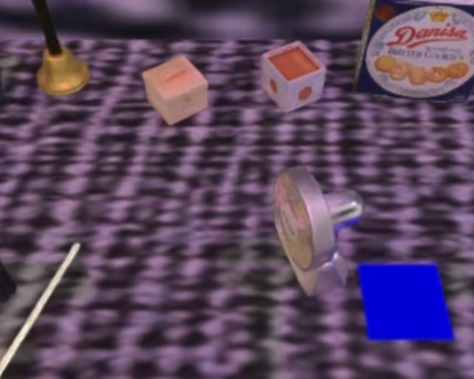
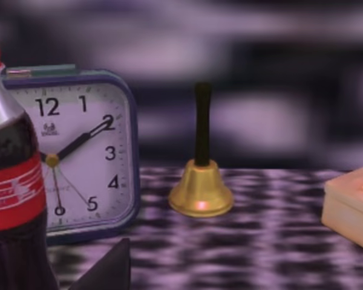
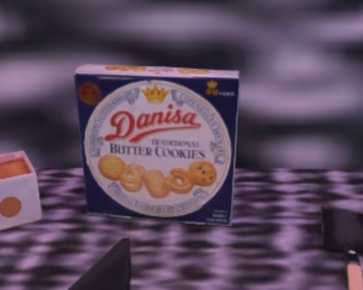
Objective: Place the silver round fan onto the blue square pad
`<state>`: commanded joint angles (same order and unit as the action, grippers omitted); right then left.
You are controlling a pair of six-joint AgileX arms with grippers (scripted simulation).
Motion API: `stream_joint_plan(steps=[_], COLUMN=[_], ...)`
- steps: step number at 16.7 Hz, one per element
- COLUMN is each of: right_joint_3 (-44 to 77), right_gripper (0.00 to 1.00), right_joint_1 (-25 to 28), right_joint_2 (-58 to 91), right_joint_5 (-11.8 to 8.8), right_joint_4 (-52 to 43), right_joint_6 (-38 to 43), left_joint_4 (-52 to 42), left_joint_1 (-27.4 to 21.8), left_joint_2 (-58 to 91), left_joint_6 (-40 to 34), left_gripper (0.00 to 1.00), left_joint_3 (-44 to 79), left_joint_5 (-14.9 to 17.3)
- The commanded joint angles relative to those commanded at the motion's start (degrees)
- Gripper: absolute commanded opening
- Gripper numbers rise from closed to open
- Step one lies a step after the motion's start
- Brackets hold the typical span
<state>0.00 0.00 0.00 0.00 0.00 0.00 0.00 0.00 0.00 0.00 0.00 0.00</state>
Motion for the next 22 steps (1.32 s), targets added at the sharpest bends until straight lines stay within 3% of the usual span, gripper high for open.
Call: stream_joint_plan(steps=[4, 9, 22], right_joint_3=[1.71, 16.13, 87.73], right_gripper=[1.00, 1.00, 1.00], right_joint_1=[0.69, 5.64, 27.73], right_joint_2=[1.74, 16.64, 93.50], right_joint_5=[-0.02, 0.12, 0.54], right_joint_4=[-1.59, -13.44, -65.65], right_joint_6=[0.28, 2.75, 14.82], left_joint_4=[0.00, 0.00, 0.00], left_joint_1=[0.00, 0.00, 0.00], left_joint_2=[0.00, 0.00, 0.00], left_joint_6=[0.00, 0.00, 0.00], left_gripper=[1.00, 1.00, 1.00], left_joint_3=[0.00, 0.00, 0.00], left_joint_5=[0.00, 0.00, 0.00])
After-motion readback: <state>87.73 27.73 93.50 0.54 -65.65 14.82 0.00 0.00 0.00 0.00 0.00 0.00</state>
